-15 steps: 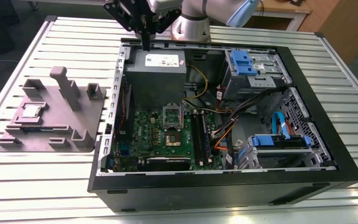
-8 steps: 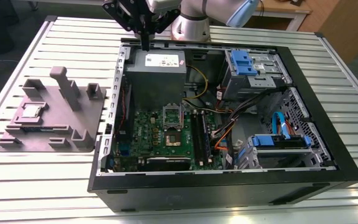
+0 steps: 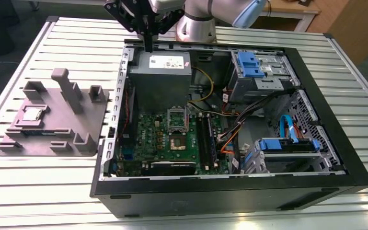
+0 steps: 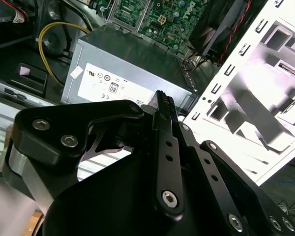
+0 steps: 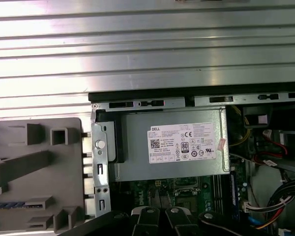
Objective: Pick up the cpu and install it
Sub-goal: 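Reach for the cpu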
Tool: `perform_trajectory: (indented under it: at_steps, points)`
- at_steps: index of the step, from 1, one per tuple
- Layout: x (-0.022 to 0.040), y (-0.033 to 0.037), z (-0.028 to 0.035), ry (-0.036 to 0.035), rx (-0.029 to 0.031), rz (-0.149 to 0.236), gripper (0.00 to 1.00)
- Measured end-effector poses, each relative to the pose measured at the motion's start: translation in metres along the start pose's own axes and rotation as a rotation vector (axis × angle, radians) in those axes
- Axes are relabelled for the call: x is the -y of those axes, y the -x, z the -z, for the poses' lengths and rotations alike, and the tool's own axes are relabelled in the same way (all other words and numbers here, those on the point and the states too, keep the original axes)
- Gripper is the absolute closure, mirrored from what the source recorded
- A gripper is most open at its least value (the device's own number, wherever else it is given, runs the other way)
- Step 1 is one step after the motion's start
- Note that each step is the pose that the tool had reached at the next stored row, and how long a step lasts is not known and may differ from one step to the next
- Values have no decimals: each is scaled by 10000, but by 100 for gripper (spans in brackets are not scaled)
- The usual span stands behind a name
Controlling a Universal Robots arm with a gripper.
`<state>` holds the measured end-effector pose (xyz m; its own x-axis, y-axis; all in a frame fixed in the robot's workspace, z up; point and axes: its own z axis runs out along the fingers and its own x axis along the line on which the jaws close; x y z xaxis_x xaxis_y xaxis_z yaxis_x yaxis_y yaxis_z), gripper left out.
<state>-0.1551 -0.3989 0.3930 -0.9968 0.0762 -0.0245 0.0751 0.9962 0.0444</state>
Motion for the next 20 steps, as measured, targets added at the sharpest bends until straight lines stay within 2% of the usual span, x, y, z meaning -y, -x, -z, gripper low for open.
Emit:
perform_trajectory:
  at_steps: [20]
  points:
    - [3, -38, 0, 0, 0, 0, 89]
